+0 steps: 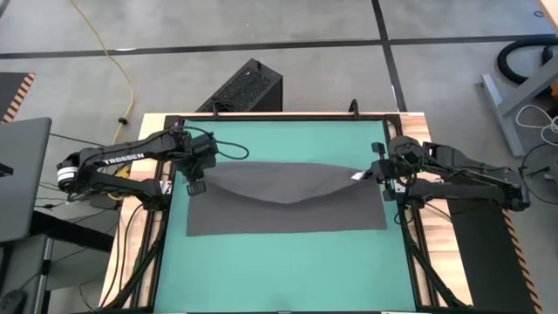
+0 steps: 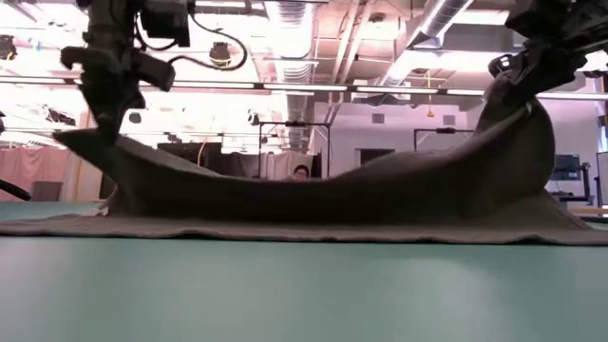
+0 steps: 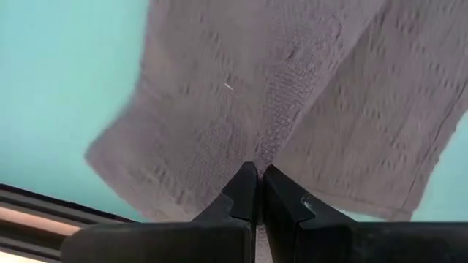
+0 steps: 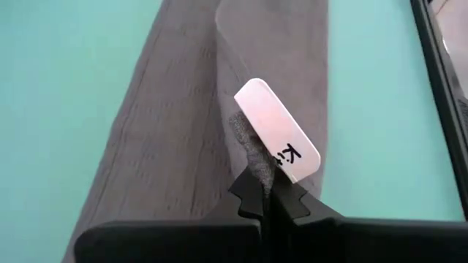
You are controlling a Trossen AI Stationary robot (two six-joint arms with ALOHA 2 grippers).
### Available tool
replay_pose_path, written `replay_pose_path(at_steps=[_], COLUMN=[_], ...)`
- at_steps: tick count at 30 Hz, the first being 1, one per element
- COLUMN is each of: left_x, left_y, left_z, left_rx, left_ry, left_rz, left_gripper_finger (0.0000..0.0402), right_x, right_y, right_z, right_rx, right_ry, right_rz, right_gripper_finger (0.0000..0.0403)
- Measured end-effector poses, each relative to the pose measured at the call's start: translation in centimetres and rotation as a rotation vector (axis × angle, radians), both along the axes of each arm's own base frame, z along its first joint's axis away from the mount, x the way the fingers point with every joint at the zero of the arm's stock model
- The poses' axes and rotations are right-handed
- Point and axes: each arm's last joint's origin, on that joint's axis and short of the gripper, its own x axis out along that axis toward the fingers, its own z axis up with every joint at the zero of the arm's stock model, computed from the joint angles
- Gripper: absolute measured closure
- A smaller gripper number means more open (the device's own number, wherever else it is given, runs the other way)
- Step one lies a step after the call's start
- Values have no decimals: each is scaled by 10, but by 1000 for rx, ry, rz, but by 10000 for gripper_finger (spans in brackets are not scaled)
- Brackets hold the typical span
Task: Roll towel into tight, uniform cylinder
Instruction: Fold the gray towel
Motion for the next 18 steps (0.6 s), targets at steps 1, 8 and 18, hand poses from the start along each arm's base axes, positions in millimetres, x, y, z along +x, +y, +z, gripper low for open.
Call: replay_pose_path(at_steps=[1,8,18], left_x=[-1,-8,-2], left_y=[-1,-7,-15], left_z=[-5,-35,-45], left_rx=[-16,-142,-237], left_ry=[11,39,-35], left_rz=[3,29,44], left_gripper_finger=[401,401,401], right_x=[-1,-7,11], right_y=[0,4,11], right_z=[-1,-15,-28], right_rx=[1,49,91], right_ry=[12,215,364], right_rz=[6,69,198], right_gripper_finger=[385,385,385])
